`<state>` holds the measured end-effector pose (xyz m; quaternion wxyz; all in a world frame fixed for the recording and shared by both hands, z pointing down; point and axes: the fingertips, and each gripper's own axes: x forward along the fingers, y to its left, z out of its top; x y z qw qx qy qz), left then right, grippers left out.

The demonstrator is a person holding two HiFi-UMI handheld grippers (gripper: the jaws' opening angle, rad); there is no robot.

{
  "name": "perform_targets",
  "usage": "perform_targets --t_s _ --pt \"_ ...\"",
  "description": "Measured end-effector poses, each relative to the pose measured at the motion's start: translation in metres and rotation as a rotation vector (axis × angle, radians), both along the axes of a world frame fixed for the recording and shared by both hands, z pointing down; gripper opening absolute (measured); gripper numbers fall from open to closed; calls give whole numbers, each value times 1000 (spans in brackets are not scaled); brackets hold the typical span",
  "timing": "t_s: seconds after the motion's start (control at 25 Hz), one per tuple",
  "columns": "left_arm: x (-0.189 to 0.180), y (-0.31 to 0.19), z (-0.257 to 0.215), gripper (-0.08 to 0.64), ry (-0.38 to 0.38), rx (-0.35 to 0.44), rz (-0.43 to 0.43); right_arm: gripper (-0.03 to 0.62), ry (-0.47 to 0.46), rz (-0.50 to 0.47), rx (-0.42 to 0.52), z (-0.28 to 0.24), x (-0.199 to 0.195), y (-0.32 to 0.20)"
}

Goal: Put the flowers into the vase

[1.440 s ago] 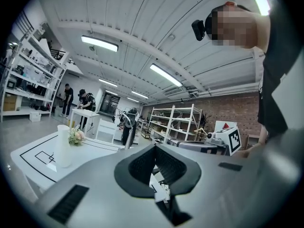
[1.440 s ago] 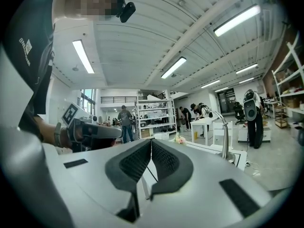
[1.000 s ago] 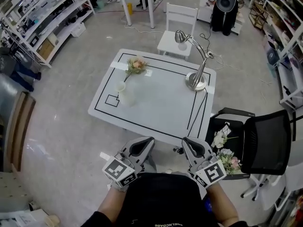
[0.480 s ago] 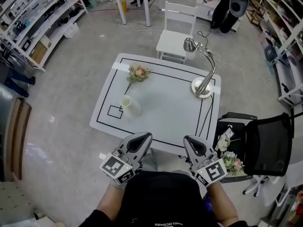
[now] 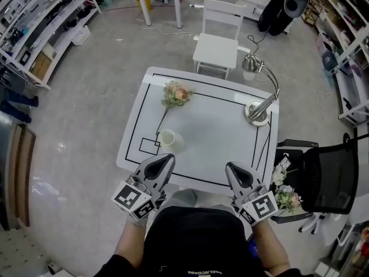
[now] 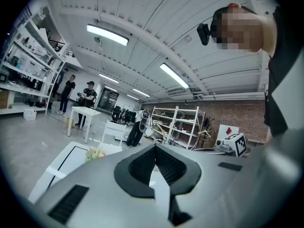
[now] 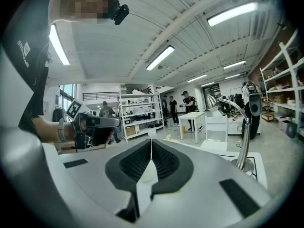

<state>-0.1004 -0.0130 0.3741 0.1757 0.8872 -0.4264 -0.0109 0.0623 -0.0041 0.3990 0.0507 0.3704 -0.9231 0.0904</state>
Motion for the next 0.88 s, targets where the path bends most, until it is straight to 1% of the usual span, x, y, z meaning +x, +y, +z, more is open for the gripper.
perform_targets --t_s 0.2,0.36,0.52,0.6,0.72,0.88 --pt "-38 -18 7 3 -1 -16 -4 11 18 22 -15 6 -24 -12" --pt "-65 -39 13 3 0 -31 -15 12 36 46 -25 6 -35 -23" --pt "-88 -59 22 3 13 -48 -31 12 50 50 -65 7 -44 -25" --pt "-95 -69 28 6 14 -58 -33 12 56 56 -74 6 -46 -26" --pt "-98 -83 41 15 -6 -77 -28 12 66 67 -68 7 -44 -29" --pt "-99 -99 61 68 -20 -122 -34 12 76 63 -106 11 -45 -27"
